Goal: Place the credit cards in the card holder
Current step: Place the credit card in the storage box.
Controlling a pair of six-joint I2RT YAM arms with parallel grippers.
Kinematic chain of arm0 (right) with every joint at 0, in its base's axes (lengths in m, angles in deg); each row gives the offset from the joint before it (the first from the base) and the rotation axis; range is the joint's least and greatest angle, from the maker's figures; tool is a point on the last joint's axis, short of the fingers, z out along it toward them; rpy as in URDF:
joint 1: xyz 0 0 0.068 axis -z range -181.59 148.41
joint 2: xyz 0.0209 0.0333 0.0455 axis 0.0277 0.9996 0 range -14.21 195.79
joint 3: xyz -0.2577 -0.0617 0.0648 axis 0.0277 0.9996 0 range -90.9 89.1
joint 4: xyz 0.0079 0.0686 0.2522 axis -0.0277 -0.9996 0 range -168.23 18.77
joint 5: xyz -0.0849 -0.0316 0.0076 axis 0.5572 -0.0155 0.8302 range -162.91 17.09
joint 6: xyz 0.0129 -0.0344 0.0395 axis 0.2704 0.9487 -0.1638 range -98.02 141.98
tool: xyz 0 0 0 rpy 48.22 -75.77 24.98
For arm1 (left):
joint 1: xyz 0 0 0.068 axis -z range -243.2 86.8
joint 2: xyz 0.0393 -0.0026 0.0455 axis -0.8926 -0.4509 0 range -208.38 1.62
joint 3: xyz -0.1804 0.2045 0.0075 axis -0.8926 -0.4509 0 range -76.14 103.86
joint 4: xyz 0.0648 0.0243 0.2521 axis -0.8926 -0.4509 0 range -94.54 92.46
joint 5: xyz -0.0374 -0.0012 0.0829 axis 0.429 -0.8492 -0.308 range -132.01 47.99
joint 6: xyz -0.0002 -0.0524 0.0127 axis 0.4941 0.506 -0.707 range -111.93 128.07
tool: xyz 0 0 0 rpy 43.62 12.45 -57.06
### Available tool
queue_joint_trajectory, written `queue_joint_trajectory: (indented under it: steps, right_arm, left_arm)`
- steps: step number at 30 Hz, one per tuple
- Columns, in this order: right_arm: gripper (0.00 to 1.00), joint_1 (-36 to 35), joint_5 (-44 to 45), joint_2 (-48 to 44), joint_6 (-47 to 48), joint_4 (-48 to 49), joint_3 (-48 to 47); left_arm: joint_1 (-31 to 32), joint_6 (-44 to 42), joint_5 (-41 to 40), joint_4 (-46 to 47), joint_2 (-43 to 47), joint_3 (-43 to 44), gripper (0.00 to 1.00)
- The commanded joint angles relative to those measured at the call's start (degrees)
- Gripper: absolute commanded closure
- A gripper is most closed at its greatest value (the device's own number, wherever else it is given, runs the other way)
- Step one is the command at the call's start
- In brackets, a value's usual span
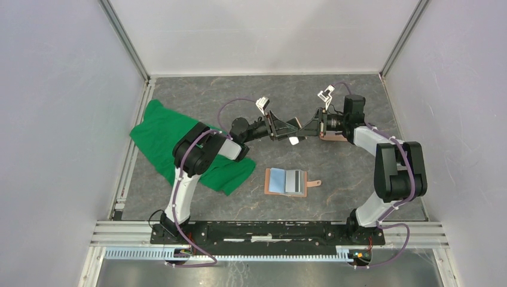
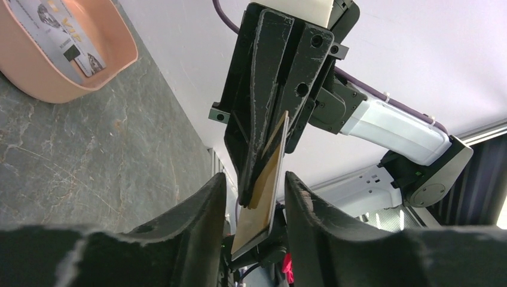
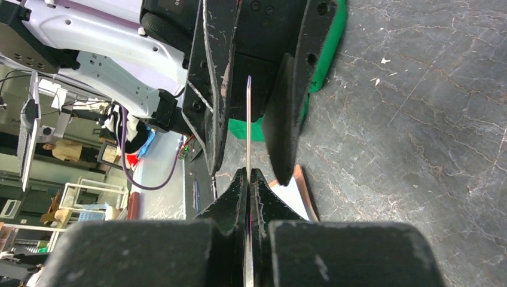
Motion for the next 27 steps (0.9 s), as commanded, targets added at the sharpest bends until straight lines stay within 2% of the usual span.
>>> queue_joint_trajectory:
  steps: [1, 3, 8, 10, 13, 18, 27]
  right_arm:
    - [1.0, -0.2, 0.7, 0.5, -1.6, 3.4, 0.2]
    - [0.99, -0.2, 1.1, 0.7, -1.0, 2.9, 0.2]
    - [0.97, -0.1, 2.4, 1.0, 5.4, -4.0, -2.0]
    - [0.87, -0.1, 2.8, 1.1, 8.2, -6.8, -3.0]
    - [0.71, 0.1, 3.0, 0.7, 10.1, -8.1, -3.4]
    - [0.55, 1.0, 5.0, 0.3, 18.3, -16.8, -6.3]
    - [0.54, 1.6, 3.4, 0.3, 18.0, -16.6, -6.3]
  left_arm:
    - [0.4, -1.7, -1.6, 0.3, 3.8, 0.0, 0.59]
    - [0.4, -1.2, -1.8, 0.8, 4.0, 0.2, 0.69]
    - [0.4, 0.0, -2.5, 1.2, 4.8, -0.9, 0.83]
    - [0.4, 0.1, -3.1, 1.1, 5.3, -1.7, 0.86]
    - [0.3, -0.2, -3.7, 0.9, 5.8, -2.4, 0.88]
    - [0.3, 0.2, -3.8, 1.7, 5.9, -3.0, 0.89]
    - [0.1, 0.3, -3.3, 3.7, 6.0, -3.5, 0.89]
